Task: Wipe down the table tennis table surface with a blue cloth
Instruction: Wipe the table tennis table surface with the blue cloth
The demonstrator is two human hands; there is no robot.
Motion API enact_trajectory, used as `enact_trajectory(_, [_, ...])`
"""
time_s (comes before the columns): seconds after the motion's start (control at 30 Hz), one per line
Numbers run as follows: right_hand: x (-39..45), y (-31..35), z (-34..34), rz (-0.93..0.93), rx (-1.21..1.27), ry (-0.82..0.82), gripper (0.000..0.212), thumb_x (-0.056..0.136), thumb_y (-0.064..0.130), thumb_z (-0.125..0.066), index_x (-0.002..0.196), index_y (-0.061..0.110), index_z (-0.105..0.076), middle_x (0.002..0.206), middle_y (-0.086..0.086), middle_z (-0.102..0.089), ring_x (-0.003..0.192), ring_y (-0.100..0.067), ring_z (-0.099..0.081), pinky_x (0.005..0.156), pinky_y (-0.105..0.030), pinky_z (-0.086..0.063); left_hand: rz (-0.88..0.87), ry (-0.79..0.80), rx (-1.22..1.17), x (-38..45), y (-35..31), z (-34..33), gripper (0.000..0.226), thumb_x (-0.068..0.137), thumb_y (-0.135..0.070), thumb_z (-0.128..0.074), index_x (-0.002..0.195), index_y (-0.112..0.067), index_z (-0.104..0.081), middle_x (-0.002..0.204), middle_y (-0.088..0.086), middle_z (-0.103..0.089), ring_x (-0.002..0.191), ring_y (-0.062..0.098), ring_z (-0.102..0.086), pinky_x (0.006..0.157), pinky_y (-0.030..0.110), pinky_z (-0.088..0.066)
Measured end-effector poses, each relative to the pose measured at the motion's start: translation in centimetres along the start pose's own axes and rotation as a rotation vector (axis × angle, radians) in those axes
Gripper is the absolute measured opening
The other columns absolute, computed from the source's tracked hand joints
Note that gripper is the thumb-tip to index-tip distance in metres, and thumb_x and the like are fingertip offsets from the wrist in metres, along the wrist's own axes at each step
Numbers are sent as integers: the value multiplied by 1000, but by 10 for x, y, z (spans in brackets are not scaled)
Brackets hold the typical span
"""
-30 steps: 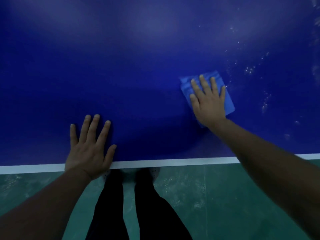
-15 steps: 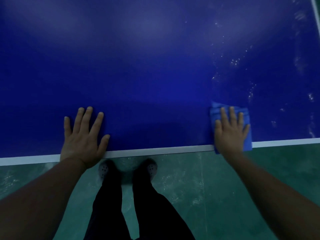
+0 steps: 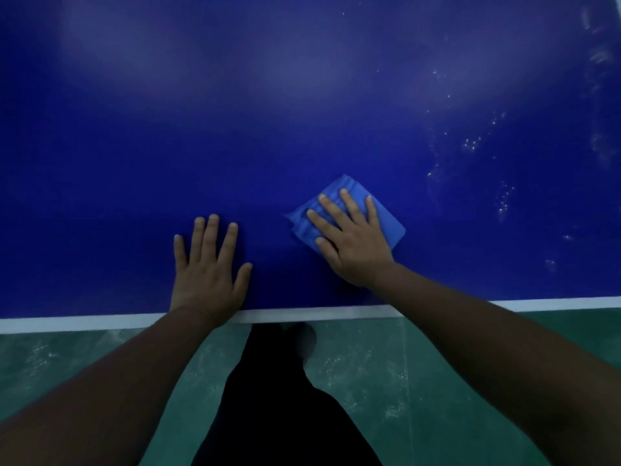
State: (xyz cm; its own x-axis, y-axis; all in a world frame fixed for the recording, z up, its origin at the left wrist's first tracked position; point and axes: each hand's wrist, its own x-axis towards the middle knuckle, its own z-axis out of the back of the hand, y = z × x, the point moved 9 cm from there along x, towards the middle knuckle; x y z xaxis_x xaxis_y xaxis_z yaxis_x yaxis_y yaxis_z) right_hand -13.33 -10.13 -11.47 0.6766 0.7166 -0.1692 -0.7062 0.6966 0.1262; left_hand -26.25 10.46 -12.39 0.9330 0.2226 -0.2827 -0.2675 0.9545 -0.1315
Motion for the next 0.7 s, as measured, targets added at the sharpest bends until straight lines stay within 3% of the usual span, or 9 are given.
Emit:
enact_trajectory(0.17, [42, -11, 10, 107, -22, 33, 53, 105, 53, -23, 154, 35, -34, 164, 5, -27, 153, -31, -18, 119, -62, -10, -54, 16, -22, 63, -4, 23, 81, 92, -63, -7, 161, -20, -11, 168, 10, 5, 154, 26, 12, 122, 55, 5])
enact_trajectory(0.37, [97, -37, 25, 138, -23, 29, 53, 105, 52, -27, 155, 36, -33, 165, 6, -24, 154, -30, -13, 120, -62, -7, -19, -13, -40, 150, 10, 61, 73, 100, -56, -23, 161, -20, -5, 168, 10, 11, 154, 26, 16, 123, 55, 6])
enact_trajectory(0.7, [193, -108, 48, 115, -50, -5, 55, 105, 53, -22, 156, 36, -31, 166, 7, -21, 154, -27, -10, 121, -59, -5, 109, 32, -50, 282, 14, 88, 81, 91, -75, -2, 155, -33, 22, 162, 6, 31, 148, 29, 33, 120, 58, 13])
